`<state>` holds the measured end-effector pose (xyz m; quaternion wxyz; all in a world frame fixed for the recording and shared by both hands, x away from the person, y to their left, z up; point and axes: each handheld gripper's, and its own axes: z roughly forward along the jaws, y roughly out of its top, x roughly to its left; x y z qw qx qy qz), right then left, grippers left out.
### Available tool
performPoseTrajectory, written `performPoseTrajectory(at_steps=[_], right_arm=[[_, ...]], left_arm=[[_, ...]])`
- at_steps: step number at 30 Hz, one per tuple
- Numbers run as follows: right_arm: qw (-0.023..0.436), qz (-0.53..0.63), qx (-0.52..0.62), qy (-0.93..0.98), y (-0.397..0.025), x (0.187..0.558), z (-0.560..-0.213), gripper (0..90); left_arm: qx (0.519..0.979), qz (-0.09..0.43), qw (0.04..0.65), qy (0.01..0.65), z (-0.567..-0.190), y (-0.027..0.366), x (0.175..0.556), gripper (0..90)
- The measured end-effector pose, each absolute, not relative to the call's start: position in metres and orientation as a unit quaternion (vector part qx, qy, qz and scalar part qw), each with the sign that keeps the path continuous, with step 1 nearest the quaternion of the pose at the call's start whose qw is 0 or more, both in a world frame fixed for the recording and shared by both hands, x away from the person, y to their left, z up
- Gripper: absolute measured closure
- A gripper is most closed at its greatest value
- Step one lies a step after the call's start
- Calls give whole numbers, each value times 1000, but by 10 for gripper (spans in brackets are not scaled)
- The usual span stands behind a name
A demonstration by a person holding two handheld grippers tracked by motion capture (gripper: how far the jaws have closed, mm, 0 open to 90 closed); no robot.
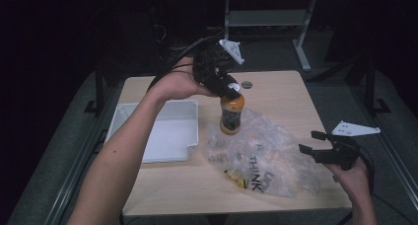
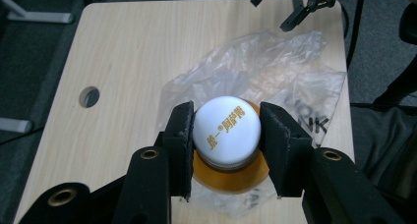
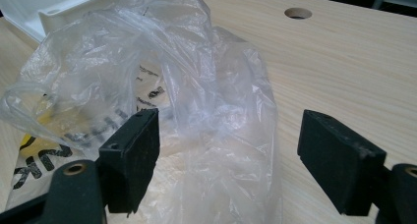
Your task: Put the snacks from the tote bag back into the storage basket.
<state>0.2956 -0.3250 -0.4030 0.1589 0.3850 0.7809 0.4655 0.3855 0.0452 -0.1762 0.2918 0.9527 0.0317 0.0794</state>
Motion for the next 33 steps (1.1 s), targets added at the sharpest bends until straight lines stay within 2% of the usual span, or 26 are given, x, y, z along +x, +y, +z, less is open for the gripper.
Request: performPoseTrajectory(at_steps=[10,33], right_arm=[[162,463,386,782,-326,295,-403,231],[162,458,387,784,-323,295,-405,231]], left_arm=[[950,87,294,58,-174,74,387,588],[948,99,279,118,-198,143,389,588]])
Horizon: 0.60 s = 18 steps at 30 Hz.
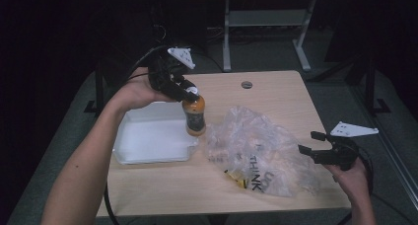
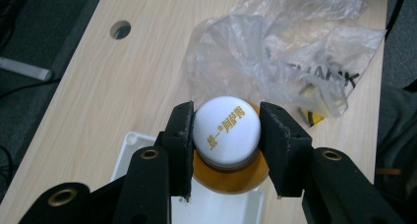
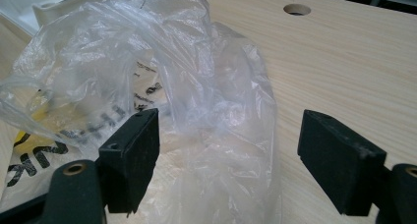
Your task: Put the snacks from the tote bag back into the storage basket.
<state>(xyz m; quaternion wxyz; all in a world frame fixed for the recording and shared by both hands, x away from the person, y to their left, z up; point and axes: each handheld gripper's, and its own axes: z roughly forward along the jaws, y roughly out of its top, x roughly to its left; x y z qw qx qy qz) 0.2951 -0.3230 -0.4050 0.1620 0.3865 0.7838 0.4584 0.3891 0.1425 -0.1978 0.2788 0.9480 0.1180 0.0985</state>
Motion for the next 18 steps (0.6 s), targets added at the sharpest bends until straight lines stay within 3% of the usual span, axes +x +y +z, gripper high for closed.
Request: performPoseTrajectory(at_steps=[18], right_arm=[[161,455,387,785,-322,297,-406,231]], left_arm=[[945,103,271,152,-215,181,392,588]])
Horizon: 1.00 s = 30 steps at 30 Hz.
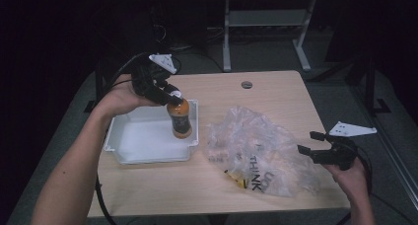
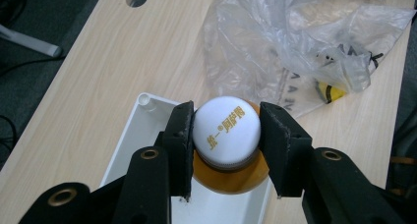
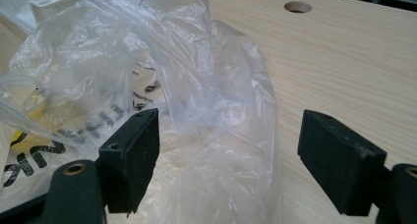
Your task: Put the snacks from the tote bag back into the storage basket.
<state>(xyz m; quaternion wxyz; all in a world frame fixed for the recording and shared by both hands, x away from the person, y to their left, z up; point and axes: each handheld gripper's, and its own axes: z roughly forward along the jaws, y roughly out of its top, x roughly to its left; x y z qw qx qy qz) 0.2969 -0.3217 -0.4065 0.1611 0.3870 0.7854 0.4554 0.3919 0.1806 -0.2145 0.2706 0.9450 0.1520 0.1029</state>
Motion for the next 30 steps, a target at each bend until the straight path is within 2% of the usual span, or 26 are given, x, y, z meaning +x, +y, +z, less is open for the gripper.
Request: performPoseTrajectory(at_steps=[30], right_arm=[[160,451,388,788,-322,297,-409,232]], left_arm=[[945,93,264,172,-257,184,403,588]])
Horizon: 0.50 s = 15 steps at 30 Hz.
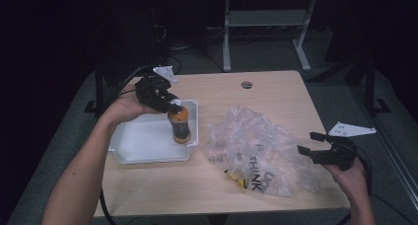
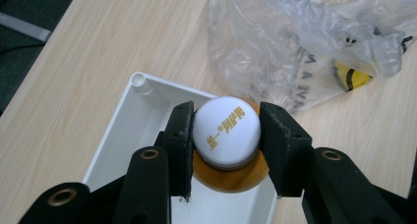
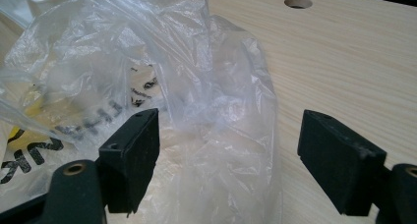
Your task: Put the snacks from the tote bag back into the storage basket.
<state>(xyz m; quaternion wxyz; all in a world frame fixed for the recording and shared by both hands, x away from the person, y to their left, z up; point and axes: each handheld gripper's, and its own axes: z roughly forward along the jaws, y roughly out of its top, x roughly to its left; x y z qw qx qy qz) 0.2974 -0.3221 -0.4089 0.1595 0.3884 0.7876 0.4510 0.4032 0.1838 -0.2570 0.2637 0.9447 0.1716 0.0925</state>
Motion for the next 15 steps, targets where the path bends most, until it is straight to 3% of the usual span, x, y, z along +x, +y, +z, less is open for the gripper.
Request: performPoseTrajectory(at_steps=[15], right_arm=[[154,446,390,791,-322,299,-413,232]], left_arm=[[945,90,260,174,-275,183,408,588]])
